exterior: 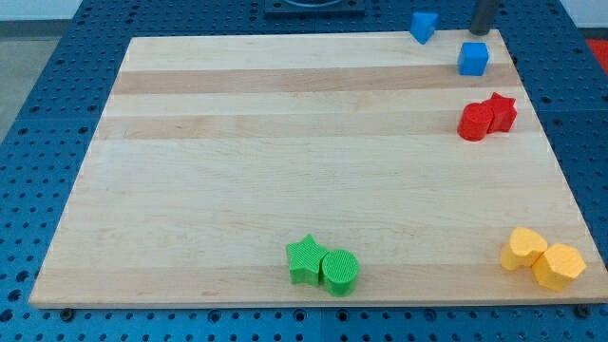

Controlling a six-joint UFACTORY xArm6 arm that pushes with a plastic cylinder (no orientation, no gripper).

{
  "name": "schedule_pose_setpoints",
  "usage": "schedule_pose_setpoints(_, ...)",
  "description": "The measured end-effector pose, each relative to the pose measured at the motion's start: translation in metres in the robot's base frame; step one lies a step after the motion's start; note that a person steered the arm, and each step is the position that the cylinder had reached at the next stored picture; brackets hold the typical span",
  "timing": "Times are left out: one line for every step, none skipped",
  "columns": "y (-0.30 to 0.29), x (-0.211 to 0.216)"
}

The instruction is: Separate blue cube and blue triangle

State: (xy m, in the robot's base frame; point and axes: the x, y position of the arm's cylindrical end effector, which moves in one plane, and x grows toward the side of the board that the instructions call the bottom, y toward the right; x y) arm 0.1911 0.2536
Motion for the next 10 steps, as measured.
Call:
schedule_pose_setpoints(-0.044, 0.0)
schedule_pose_setpoints(-0.082, 0.012)
schedule_pose_setpoints(-0.097, 0.061)
schedule_pose_setpoints(-0.075, 0.074)
schedule_pose_setpoints(-0.002, 0.043)
schedule_pose_setpoints(-0.004, 0.014)
schedule_pose_setpoints(-0.029, 0.001)
schedule_pose_setpoints(-0.05, 0.001)
schedule_pose_setpoints(-0.089, 0.001)
schedule_pose_setpoints(-0.121, 0.014)
